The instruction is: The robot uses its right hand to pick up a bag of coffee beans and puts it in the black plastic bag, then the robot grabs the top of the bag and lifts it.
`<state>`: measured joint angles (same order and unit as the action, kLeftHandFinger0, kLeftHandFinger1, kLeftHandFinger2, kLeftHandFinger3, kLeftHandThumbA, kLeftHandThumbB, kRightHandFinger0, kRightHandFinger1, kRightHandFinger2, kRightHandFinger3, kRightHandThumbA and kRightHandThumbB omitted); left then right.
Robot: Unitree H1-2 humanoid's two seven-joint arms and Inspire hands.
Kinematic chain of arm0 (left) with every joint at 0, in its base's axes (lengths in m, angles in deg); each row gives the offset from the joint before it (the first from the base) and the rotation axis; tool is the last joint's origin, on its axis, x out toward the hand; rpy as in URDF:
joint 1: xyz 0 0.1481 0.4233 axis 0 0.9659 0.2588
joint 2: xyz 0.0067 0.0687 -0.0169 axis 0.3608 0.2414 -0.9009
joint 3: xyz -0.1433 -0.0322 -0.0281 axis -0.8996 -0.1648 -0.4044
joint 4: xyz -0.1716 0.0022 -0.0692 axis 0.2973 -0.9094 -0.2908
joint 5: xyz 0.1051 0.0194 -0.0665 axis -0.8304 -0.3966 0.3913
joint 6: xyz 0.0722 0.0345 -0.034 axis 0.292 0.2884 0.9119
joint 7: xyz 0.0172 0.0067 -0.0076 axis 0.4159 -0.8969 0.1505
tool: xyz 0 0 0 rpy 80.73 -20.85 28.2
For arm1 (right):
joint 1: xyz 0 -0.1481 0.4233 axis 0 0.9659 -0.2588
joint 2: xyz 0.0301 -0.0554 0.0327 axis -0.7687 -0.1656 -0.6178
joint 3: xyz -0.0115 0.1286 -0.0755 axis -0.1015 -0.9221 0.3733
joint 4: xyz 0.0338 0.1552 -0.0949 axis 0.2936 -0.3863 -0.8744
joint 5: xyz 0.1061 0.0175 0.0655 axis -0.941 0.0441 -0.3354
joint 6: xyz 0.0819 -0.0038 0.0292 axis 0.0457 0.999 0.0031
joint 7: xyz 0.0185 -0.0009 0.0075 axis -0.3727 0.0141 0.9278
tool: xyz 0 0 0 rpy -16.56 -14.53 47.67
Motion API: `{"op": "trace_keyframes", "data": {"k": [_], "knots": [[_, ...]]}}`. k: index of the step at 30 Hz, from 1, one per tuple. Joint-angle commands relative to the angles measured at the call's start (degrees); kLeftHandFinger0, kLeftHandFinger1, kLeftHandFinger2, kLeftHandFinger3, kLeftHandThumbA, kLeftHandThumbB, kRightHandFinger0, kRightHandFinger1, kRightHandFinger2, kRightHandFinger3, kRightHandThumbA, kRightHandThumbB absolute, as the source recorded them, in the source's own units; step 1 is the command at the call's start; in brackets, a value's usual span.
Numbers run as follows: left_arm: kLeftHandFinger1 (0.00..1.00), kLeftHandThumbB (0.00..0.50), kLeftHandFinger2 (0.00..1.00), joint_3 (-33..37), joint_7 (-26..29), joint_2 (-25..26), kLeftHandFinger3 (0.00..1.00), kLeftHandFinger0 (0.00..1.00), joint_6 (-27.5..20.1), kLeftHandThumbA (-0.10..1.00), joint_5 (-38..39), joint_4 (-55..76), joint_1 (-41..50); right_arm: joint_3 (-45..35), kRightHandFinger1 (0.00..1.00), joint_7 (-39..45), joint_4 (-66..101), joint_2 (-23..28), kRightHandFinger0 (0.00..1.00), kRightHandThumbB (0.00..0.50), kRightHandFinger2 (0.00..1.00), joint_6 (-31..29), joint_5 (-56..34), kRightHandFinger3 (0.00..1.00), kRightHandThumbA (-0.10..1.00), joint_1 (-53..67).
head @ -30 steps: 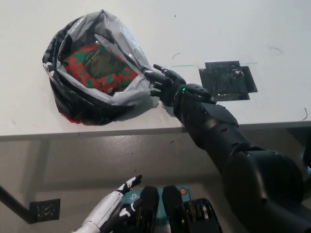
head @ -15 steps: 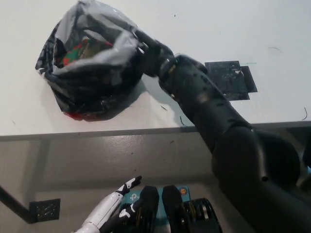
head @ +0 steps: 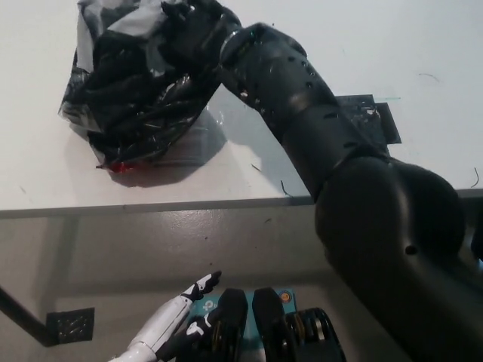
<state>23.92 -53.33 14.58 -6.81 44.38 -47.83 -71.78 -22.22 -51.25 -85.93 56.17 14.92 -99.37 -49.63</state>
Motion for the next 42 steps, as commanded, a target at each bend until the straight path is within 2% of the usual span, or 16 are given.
{"op": "trace_keyframes", "data": {"k": [1, 7, 8, 11, 13, 16, 21, 28, 29, 31, 33, 35, 36, 38, 41, 42], "knots": [[0.95, 0.189, 0.99, 0.5, -1.0, 0.5, 1.00, 0.99, -0.6, 1.00, -0.2, 0.7, -1.1, -0.8, 0.09, 1.0, 2.8, 2.1, 0.00, 0.064, 0.73, -0.7, -4.2, 1.00, -0.10, -8.0], [0.91, 0.202, 0.96, 1.2, -1.0, 0.8, 1.00, 0.96, -0.5, 1.00, -1.0, 1.1, -0.5, -1.7, 0.12, 0.7, 3.0, 3.2, 0.00, 0.061, 0.75, 0.4, -5.8, 1.00, -0.10, -9.6], [0.91, 0.202, 0.96, 1.2, -1.0, 0.8, 1.00, 0.95, -0.5, 1.00, -0.9, 1.2, -0.5, -1.6, 0.15, 0.7, 2.9, 3.3, 0.00, 0.109, 0.74, 0.4, -6.0, 1.00, -0.10, -9.7], [0.91, 0.216, 0.95, 1.5, -0.8, 0.6, 1.00, 0.97, 0.0, 1.00, -1.5, 1.2, -0.5, -1.9, 0.14, 0.8, 3.1, 4.2, 0.00, 0.047, 0.76, 0.2, -6.6, 1.00, -0.10, -11.7], [0.91, 0.227, 0.94, 1.7, -0.8, 0.7, 1.00, 0.98, 0.2, 1.00, -1.7, 1.3, -0.4, -2.1, 0.17, 0.7, 3.2, 4.8, 0.00, 0.047, 0.77, 0.0, -7.0, 1.00, -0.10, -12.9], [0.86, 0.218, 0.90, 1.9, -0.5, 0.6, 1.00, 0.94, -0.5, 1.00, -1.8, 1.2, 0.0, -1.8, 0.17, 0.7, 3.4, 5.8, 0.00, 0.035, 0.77, 0.1, -7.3, 1.00, -0.10, -14.6], [0.87, 0.247, 0.93, 2.4, -0.6, 0.6, 1.00, 0.95, -0.1, 1.00, -2.3, 0.8, 0.1, -1.4, 0.12, 1.5, 4.1, 7.2, 0.00, 0.056, 0.70, 0.4, -7.7, 1.00, -0.10, -16.7], [0.87, 0.248, 0.93, 2.9, -0.5, 0.4, 1.00, 0.95, 0.5, 1.00, -2.6, 1.2, 0.8, -2.3, 0.13, 0.7, 4.7, 8.7, 0.00, 0.034, 0.72, 1.0, -9.4, 1.00, -0.10, -18.5], [0.87, 0.248, 0.93, 2.9, -0.6, 0.4, 1.00, 0.95, 0.6, 1.00, -2.4, 1.3, 0.9, -2.2, 0.15, 1.0, 4.7, 8.9, 0.00, 0.089, 0.70, 1.0, -9.5, 1.00, -0.10, -18.7], [0.88, 0.237, 0.93, 3.0, -0.6, 0.5, 1.00, 0.95, 0.5, 1.00, -2.4, 1.2, 1.0, -2.2, 0.11, 1.8, 5.0, 9.5, 0.00, 0.051, 0.68, 0.7, -9.9, 1.00, -0.10, -19.4], [0.87, 0.236, 0.93, 3.0, -0.5, 0.5, 1.00, 0.95, 0.2, 1.00, -2.6, 1.1, 0.9, -1.9, 0.12, 2.9, 5.3, 10.1, 0.00, 0.064, 0.69, 0.6, -10.0, 1.00, -0.10, -20.0], [0.87, 0.234, 0.93, 3.1, -0.5, 0.6, 1.00, 0.95, 0.4, 1.00, -2.9, 1.3, 0.9, -1.5, 0.12, 3.6, 5.4, 10.9, 0.00, 0.073, 0.70, 1.4, -10.1, 0.91, -0.10, -20.5], [0.87, 0.241, 0.93, 3.1, -0.5, 0.6, 1.00, 0.95, 0.3, 1.00, -3.0, 1.2, 0.9, -1.4, 0.12, 3.8, 5.6, 11.0, 0.00, 0.076, 0.70, 1.5, -10.0, 1.00, -0.10, -20.4], [0.87, 0.241, 0.93, 3.2, -0.5, 0.6, 1.00, 0.94, 0.1, 1.00, -3.2, 1.2, 0.9, -1.0, 0.12, 4.5, 5.9, 11.2, 0.00, 0.076, 0.69, 1.9, -10.0, 1.00, -0.10, -20.3], [0.87, 0.232, 0.94, 3.3, -0.5, 0.6, 1.00, 0.95, 0.0, 1.00, -3.3, 1.1, 1.1, -1.1, 0.12, 4.9, 5.8, 10.9, 0.00, 0.084, 0.72, 1.8, -10.3, 0.87, -0.10, -19.7], [0.89, 0.235, 0.95, 3.3, -0.5, 0.6, 1.00, 0.96, 0.2, 1.00, -3.4, 1.2, 1.1, -1.3, 0.13, 5.0, 5.8, 10.8, 0.00, 0.068, 0.72, 1.8, -10.6, 1.00, -0.10, -19.5]]}}
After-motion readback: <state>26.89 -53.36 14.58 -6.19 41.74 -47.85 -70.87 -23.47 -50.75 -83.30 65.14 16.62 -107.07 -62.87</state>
